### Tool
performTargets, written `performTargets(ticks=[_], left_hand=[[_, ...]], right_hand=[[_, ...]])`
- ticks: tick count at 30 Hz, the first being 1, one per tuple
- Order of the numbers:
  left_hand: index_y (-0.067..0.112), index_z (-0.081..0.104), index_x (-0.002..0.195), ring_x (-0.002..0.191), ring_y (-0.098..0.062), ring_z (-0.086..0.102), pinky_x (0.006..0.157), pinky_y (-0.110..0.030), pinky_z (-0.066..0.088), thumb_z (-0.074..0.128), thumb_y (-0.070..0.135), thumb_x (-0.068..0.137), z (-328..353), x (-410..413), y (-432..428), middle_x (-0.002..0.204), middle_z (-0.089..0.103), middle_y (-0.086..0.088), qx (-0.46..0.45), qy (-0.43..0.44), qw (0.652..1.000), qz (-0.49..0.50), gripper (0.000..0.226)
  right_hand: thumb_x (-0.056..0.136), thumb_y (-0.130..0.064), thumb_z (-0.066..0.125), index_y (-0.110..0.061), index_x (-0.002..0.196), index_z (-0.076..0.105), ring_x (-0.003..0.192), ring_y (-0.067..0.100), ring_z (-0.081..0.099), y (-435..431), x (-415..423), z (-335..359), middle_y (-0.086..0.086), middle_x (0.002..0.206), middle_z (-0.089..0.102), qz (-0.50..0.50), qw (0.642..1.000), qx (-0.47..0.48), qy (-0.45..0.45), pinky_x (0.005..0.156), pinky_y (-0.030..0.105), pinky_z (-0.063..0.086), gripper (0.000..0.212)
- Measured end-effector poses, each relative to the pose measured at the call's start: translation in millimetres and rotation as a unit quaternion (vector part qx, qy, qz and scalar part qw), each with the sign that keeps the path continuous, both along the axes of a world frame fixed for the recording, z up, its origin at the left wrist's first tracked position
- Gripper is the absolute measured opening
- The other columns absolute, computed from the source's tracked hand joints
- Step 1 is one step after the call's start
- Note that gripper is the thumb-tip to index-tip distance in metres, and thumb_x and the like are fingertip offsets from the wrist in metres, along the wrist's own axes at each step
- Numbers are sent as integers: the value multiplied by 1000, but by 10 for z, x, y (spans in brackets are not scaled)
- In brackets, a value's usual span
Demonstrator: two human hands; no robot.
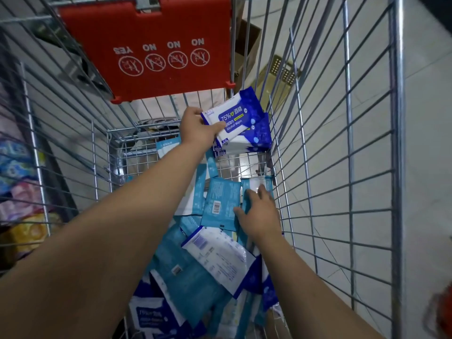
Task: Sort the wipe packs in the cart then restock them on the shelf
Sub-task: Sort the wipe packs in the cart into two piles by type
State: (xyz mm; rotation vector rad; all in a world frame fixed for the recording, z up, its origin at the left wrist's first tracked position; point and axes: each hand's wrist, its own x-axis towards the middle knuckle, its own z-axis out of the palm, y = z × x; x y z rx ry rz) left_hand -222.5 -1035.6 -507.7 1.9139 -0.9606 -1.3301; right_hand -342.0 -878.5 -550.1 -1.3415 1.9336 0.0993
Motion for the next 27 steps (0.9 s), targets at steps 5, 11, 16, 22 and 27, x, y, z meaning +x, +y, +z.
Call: performTargets(ticks=[5,11,16,22,27], left_hand=[[5,44,133,98,-22,63,70,-29,56,61,3,89,-123,84,71,120,61,-15,-24,55,998,-1,47],[7,39,139,106,-18,55,76,-28,57,63,4,89,-87,86,-113,137,48,-12,-48,49,997,-23,56],[11,54,109,100,-20,56,88,-30,48,70,21,83,-204,416,87,108,55,-2,-98,-101,989,50,32],[6,32,137,128,-30,41,101,-41,42,87,49,55,-475,837,573,141,40,-11,216,-242,932,-163,108],[1,59,112,98,-24,61,76,-32,49,86,18,66,-446,1034,557,114,63,-9,170,-99,977,-85,56]], right_hand=[[84,-48,60,-14,119,58,137,25,27,95,88,-18,6,146,31,-14,999,-43,0,113,43,25,48],[78,-65,59,-16,115,58,126,21,36,41,142,17,3,130,42,-48,998,-37,2,108,38,26,63],[78,-70,55,-15,124,52,126,24,35,-110,270,59,6,129,45,-14,998,22,54,109,43,17,71],[69,-23,77,-17,105,40,98,22,56,-396,406,116,-9,88,56,-125,987,-17,-99,99,41,36,52],[75,-4,68,-17,96,47,62,14,59,-503,466,185,-6,77,57,-246,938,-42,-242,51,24,45,33]])
